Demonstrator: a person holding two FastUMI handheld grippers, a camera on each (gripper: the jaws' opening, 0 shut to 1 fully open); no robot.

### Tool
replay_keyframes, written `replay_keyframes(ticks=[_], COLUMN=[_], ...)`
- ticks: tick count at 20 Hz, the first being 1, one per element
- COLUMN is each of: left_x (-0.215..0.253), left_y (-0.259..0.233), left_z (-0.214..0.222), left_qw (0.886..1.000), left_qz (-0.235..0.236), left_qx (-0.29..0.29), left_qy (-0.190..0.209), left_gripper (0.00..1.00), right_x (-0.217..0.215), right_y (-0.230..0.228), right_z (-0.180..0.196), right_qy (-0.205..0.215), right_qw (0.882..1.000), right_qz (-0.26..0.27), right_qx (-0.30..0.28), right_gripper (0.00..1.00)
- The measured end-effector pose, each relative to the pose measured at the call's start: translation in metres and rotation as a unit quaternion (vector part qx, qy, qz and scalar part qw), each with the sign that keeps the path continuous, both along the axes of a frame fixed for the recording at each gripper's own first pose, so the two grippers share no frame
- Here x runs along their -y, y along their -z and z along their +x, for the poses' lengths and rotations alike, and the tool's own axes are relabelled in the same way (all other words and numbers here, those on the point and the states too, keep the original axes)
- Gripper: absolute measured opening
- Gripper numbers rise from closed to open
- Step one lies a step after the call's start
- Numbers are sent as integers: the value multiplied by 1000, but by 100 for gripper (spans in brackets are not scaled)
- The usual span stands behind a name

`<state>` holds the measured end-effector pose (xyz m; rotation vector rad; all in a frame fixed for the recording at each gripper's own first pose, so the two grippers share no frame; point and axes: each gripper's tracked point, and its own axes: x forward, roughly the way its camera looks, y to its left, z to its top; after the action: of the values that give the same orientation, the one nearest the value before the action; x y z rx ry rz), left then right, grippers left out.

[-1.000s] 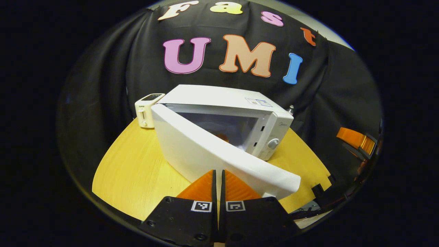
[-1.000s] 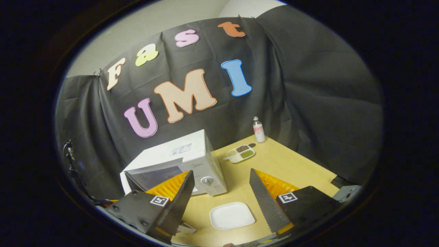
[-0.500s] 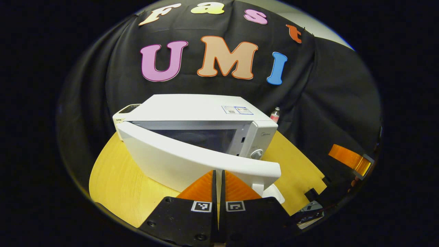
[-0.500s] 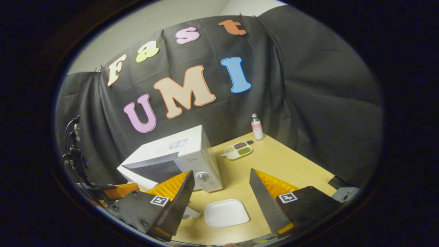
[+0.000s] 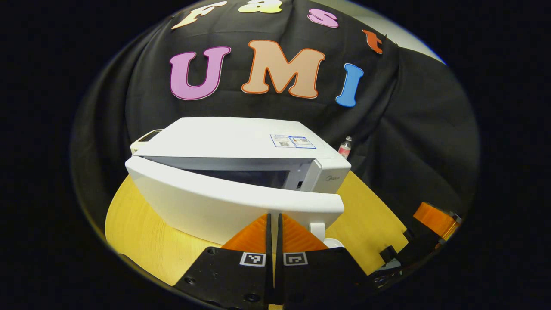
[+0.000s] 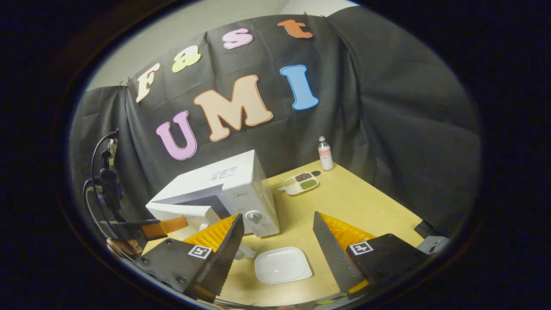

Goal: Open the microwave oven with the left hand, put the food in, and close the microwave oven.

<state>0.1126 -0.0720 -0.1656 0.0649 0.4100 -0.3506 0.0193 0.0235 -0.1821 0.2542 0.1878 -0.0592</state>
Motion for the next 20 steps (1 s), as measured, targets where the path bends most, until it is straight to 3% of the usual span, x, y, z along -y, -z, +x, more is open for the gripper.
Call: replay_keyframes(ticks=[5,16,20], left_x=[18,38,40], left_y=[-1,-10,-10], left_z=[22,53,53], left_qw=[1000,999,1000], left_qz=[-16,11,-3], left_qx=[1,28,30], left_qy=[1,10,-2], left_gripper=[1,1,1], right_x=[-2,3,0], right_y=[-1,3,9], right_z=[10,27,32], right_qy=[-5,-14,-21], right_qw=[1000,999,999], right_qz=[-9,-33,-26], right_qx=[1,-13,-21], right_gripper=[91,91,91])
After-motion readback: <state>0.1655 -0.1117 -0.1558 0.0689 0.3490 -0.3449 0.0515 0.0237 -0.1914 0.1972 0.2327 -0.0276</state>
